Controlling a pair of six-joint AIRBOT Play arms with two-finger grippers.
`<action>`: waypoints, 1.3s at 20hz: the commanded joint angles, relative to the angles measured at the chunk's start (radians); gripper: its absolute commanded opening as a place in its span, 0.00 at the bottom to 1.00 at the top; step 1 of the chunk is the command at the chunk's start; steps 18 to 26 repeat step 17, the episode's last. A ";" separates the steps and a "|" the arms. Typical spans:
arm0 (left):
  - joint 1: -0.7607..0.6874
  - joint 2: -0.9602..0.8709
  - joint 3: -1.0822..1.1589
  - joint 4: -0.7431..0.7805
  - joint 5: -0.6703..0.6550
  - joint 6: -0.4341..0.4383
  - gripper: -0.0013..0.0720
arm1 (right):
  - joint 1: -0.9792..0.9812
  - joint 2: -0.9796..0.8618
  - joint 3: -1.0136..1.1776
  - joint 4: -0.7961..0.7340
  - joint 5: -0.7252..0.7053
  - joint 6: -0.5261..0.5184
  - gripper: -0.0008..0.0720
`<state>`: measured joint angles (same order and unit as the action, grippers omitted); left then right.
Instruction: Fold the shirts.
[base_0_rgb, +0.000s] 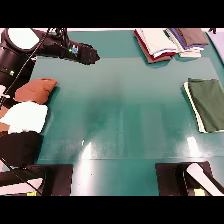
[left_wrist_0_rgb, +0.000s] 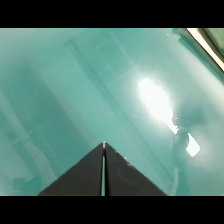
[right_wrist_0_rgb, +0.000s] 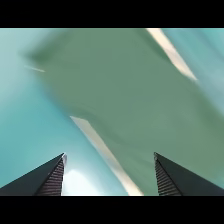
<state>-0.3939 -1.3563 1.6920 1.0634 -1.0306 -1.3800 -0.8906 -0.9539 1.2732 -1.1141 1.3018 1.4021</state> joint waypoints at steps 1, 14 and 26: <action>0.000 0.000 0.000 0.002 -0.050 0.000 0.05 | 0.184 0.055 0.017 0.171 -0.047 0.008 0.88; 0.000 0.000 0.000 0.000 0.098 0.000 0.05 | 0.978 0.061 0.015 -0.006 -0.213 0.002 0.03; 0.000 0.000 0.000 -0.001 0.126 0.000 0.05 | 0.997 0.061 0.015 -0.013 -0.219 0.002 0.03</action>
